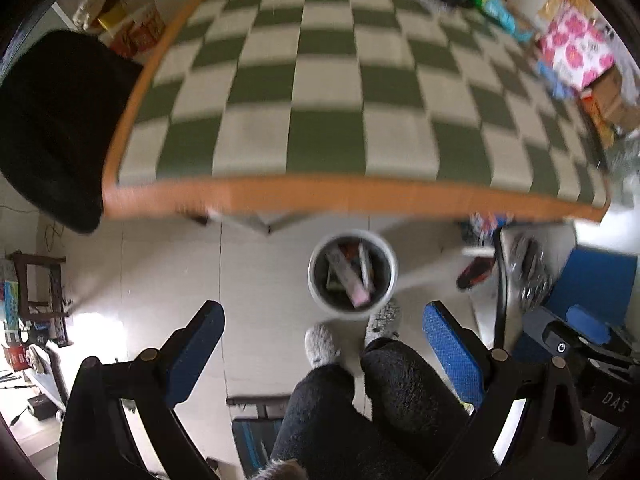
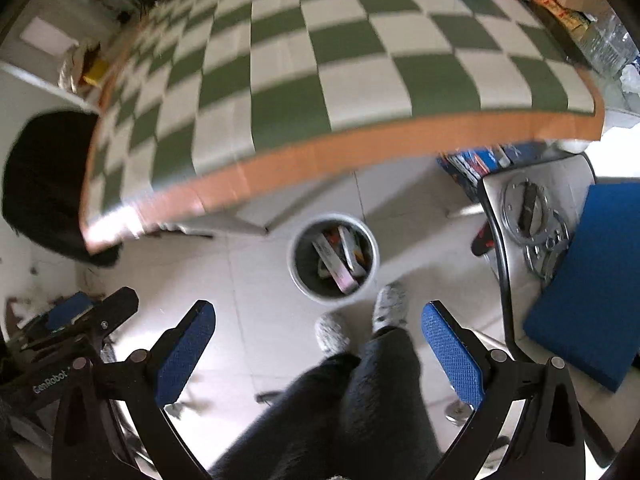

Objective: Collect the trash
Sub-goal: 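Move both tools back over the table toward the remaining items, then grasp the silver blister pack with the left tool while the right tool grasps the blue snack bag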

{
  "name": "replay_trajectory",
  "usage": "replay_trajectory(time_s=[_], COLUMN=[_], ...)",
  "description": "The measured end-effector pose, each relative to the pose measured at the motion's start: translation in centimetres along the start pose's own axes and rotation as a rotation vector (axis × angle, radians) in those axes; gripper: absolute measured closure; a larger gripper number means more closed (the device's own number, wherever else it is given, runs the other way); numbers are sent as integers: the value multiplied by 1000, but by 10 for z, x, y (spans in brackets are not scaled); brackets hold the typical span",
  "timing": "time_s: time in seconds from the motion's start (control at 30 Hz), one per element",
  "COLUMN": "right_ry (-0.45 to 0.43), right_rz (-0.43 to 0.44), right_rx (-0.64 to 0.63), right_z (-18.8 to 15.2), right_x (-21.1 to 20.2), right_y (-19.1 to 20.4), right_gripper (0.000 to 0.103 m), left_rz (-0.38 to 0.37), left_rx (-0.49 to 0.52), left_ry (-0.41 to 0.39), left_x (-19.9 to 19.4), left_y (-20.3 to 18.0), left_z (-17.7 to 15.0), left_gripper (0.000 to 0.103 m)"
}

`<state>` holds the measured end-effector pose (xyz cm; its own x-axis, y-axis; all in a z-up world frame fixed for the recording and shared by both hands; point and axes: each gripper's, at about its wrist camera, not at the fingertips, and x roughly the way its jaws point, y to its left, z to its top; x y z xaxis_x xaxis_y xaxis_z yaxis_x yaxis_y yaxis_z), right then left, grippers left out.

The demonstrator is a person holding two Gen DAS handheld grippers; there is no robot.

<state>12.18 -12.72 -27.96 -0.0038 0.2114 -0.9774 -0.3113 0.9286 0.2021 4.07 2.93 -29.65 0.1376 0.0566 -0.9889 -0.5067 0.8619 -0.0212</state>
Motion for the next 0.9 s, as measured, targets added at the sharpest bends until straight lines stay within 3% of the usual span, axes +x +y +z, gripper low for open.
replay_trajectory(time_s=[0.17, 0.3, 0.47, 0.63, 0.77, 0.87, 0.9], right_ry=[-66, -80, -37, 21, 128, 224, 236], right_rz=[13, -30, -136, -256, -286, -311, -302], right_rx=[49, 72, 47, -14, -95, -141, -137], right_z=[70, 152, 272, 394, 445, 462, 464], right_x=[-30, -41, -29, 11, 56, 88, 92], right_y=[-23, -69, -131, -181, -192, -194, -195], right_gripper=[0, 0, 0, 0, 0, 0, 10], left_rz=[31, 63, 83, 117, 119, 121, 121], left_rx=[14, 21, -24, -43, -86, -101, -102], left_ry=[-95, -113, -56, -4, 43, 62, 68], left_x=[-23, -13, 24, 64, 90, 101, 103], left_y=[-29, -68, -122, -161, -173, -176, -177], left_z=[65, 122, 205, 274, 316, 338, 344], left_gripper=[1, 0, 0, 0, 0, 0, 0])
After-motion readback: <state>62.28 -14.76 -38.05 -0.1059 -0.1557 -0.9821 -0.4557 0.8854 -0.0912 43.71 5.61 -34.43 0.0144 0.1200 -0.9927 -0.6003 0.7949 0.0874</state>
